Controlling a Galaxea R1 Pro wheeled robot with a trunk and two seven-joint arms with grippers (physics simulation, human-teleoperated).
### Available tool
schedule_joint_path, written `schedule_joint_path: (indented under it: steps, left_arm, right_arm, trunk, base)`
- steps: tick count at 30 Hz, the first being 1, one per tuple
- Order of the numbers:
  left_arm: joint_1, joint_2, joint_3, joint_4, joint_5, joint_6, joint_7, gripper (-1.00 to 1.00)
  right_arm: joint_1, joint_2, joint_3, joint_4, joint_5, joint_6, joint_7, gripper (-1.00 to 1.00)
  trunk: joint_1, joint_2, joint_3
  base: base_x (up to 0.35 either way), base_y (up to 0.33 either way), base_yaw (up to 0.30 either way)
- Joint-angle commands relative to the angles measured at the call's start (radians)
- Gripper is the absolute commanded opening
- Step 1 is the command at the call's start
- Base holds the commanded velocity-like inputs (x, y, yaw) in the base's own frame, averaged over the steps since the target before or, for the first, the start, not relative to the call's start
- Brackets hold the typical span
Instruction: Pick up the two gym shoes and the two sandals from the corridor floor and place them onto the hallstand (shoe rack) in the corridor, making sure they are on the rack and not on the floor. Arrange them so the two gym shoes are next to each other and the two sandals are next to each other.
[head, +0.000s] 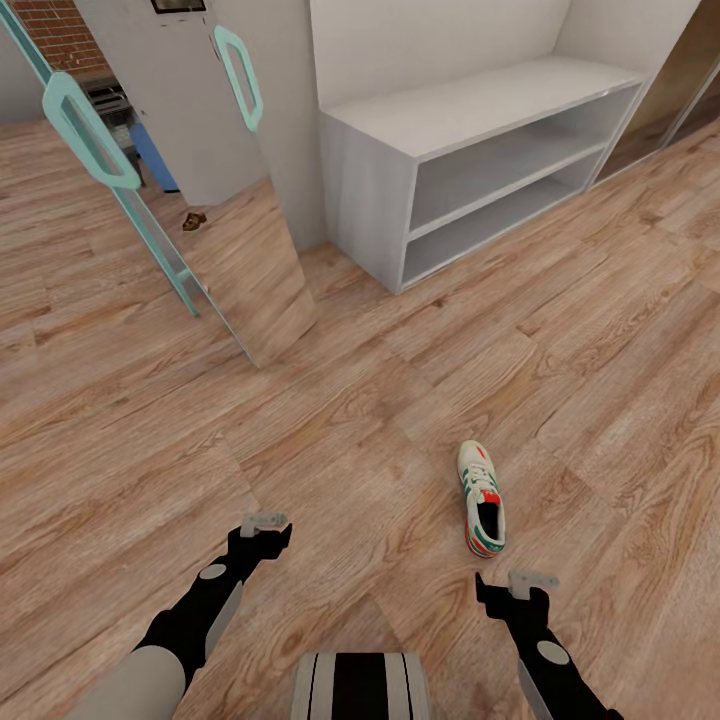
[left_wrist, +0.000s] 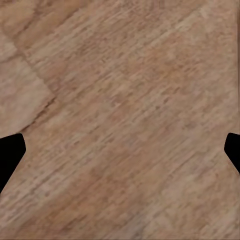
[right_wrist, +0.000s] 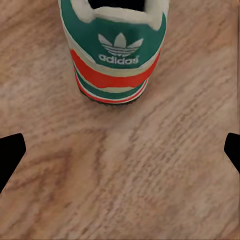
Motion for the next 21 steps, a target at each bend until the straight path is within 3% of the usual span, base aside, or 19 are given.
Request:
schedule_joint_path:
  steps: [1, 12, 21]
  left_arm:
    - [0.000, 0.000, 0.000, 0.001, 0.001, -0.009, -0.002, 1.00]
    - [0.000, -0.003, -0.002, 0.002, -0.003, -0.089, -0.002, 1.00]
    - [-0.001, -0.006, -0.004, 0.001, -0.003, -0.092, -0.002, 1.00]
  right_arm:
    - [0.000, 0.000, 0.001, -0.008, 0.000, -0.004, -0.003, 1.00]
    - [-0.001, 0.003, 0.001, -0.045, -0.002, -0.017, -0.001, 1.00]
    - [-0.001, 0.003, 0.001, -0.045, -0.002, -0.029, -0.001, 1.00]
  trunk:
    - [0.000, 0.000, 0.000]
    - [0.000, 0.000, -0.001]
    - [0.000, 0.000, -0.001]
  base:
    - [0.000, 0.000, 0.000]
    - [0.000, 0.000, 0.000]
    - [0.028, 0.000, 0.000]
